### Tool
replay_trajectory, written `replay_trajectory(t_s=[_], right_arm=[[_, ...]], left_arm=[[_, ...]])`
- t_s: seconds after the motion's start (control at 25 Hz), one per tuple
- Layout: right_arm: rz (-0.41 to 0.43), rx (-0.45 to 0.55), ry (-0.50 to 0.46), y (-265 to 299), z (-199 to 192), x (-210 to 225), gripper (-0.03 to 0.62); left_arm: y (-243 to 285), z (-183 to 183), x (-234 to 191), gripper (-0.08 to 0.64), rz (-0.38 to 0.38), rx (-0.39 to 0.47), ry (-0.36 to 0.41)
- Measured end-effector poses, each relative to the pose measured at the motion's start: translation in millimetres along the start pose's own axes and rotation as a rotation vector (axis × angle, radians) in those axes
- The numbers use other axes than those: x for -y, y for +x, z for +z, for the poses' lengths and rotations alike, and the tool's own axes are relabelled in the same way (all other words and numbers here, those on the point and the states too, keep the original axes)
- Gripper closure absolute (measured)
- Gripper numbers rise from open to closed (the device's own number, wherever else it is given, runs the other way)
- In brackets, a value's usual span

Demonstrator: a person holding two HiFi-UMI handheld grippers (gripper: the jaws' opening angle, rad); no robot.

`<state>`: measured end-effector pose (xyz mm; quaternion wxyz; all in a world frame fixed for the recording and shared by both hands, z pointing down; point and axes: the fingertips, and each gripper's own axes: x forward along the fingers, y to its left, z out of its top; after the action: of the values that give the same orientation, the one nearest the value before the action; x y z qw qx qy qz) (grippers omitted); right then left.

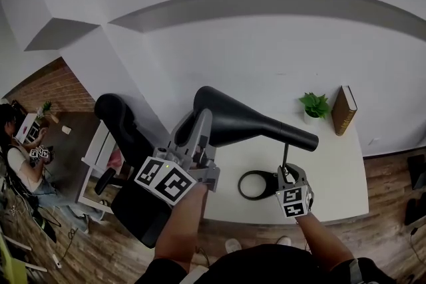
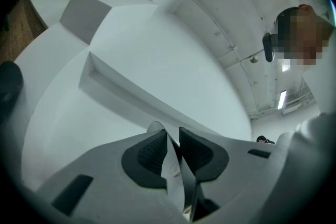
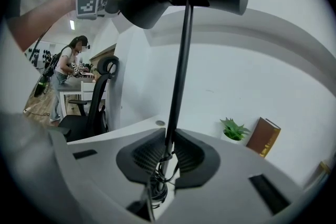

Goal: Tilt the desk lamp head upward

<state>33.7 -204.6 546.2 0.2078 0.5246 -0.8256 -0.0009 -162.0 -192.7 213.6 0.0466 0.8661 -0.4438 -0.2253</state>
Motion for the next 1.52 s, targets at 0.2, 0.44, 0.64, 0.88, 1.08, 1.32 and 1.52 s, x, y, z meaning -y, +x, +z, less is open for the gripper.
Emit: replay_trajectory(t_s=[0.2,0.44,0.64,0.88,1.08,1.32,1.52], right_arm=[[-0.033,-0.015,-0.041,-1.6,0.7,-1.5,0.546],[-0.041,-0.015,-0.037,-0.9,1.6,-1.4,0.546],[-0.044,-0.020,-0.007,-3.5,0.8,-1.8,0.546],[0.029,0.042,0.018,-10.6,2.6,-3.5,0.483],[0.100,0.092,0.076,-36.1,8.6,-2.9,0.416],[0.097,0.132,0.086,-56.8,22.0,2.9,0.414],[0.106,0.172,0.075,-60.8,33.4,4.2,0.414]], left_arm=[[11.7,14.4,21.3,0.497,-0.034,0.000,0.094],[20.9,22.1,35.7,0.497,-0.053,-0.014,0.162],[18.1,20.6,33.9,0.485,-0.038,0.014,0.169],[14.5,18.1,32.9,0.380,-0.015,0.047,0.217],[-15.7,13.7,29.3,0.337,0.005,0.102,0.214],[-60.6,-13.1,13.4,0.336,0.072,0.060,0.246],[-90.2,-73.1,-45.4,0.337,0.268,-0.128,0.338]])
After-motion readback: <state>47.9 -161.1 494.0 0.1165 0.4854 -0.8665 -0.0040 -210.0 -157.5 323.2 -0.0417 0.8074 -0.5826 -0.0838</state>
